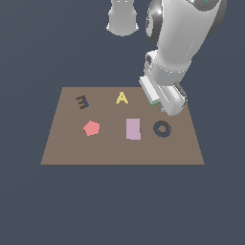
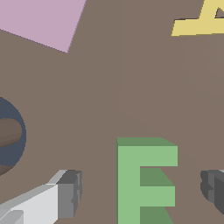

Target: Insert a designated object into the corresponding slot on a board.

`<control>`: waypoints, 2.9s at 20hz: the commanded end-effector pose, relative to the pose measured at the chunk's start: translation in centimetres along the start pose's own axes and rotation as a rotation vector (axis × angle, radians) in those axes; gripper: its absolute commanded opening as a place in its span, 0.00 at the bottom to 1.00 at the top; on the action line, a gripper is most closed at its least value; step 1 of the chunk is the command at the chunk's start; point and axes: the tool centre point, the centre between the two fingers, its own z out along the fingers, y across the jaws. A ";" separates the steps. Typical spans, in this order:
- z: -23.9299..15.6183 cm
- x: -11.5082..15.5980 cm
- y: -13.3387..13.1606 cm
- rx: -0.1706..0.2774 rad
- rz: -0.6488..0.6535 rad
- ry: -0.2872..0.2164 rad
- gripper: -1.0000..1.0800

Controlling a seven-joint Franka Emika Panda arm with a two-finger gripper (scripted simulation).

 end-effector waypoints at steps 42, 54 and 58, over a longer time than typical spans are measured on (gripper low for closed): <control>-0.2 3.2 5.5 0.002 -0.349 0.000 0.00; -0.4 8.4 9.6 0.002 -0.706 0.000 0.00; -0.4 10.4 10.5 0.002 -0.822 0.000 0.00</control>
